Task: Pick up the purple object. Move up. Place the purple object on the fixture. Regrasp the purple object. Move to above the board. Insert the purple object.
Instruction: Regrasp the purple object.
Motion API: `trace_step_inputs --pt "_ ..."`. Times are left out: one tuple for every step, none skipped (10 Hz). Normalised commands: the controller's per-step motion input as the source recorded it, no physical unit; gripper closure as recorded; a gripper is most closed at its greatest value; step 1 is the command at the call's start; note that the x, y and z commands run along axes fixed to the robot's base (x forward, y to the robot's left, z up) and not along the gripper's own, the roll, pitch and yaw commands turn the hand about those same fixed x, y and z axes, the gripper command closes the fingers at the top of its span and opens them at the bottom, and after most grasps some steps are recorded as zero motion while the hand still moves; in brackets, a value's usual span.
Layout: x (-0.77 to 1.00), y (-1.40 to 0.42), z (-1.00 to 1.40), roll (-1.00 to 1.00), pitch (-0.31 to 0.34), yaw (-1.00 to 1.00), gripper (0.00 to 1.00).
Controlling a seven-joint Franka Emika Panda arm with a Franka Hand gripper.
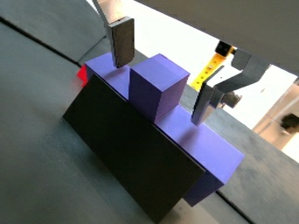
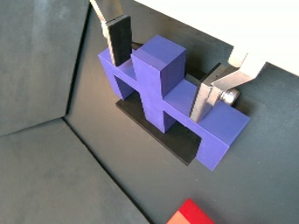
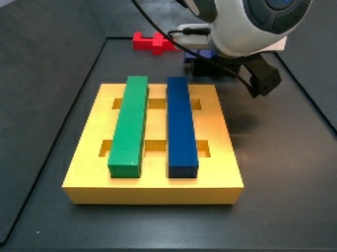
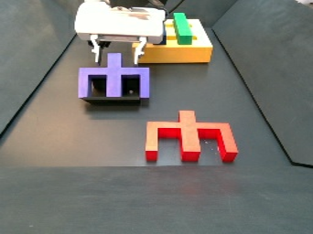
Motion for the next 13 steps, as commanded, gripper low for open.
trace_step_inputs --pt "0.14 0.00 -0.04 0.00 0.234 -0.21 0.00" --pt "0.07 0.00 -0.05 0.00 0.180 -0.14 0.00" --pt "0.03 0.00 -0.01 0.00 0.003 0.00 0.00" --pt "0.04 0.00 -0.09 0.00 0.000 0.00 0.00" --pt "0.03 0.00 -0.17 0.00 0.000 0.00 0.00" --pt "0.03 0.00 -0.19 0.00 0.000 0.00 0.00" --pt "0.04 0.00 -0.01 0.00 0.000 0.00 0.00" --pt "0.04 0.00 0.00 0.00 0.000 0.00 0.00" --pt "0.00 0.00 0.00 0.00 0.000 0.00 0.00" --pt "0.00 0.00 0.00 0.00 0.000 0.00 1.00" --pt "0.00 0.00 0.00 0.00 0.000 0.00 1.00" --pt "0.00 0.00 0.00 0.00 0.000 0.00 1.00" --pt "0.00 0.00 0.00 0.00 0.000 0.00 1.00"
